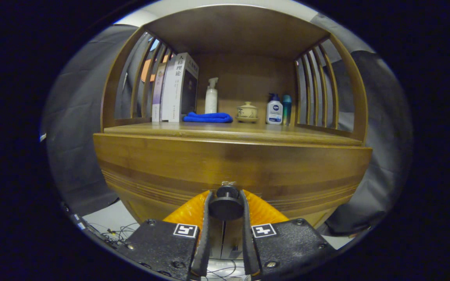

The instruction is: Pull open the drawer, take out the items inside it, and place them on the countertop above the cabinet.

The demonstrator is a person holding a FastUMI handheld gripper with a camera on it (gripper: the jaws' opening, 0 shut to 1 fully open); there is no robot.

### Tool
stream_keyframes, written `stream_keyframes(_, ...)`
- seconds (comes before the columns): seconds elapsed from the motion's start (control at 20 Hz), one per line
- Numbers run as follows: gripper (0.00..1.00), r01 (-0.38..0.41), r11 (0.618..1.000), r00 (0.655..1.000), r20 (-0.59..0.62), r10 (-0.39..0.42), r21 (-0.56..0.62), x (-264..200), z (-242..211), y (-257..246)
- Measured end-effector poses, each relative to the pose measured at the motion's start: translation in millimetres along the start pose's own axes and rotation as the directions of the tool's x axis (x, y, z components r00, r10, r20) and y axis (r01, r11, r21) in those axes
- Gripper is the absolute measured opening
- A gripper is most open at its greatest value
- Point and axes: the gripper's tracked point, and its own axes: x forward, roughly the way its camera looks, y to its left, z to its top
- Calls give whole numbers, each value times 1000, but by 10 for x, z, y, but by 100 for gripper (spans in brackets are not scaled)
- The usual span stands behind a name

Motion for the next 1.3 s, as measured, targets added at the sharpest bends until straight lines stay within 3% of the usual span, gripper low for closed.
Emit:
stream_keyframes(1.05, 37, -56, 996, 998, -36, 59, 70, -1306, -428, 52)
stream_keyframes(1.3, 37, -58, 997, 998, -20, 59, 52, -1379, -458, 58)
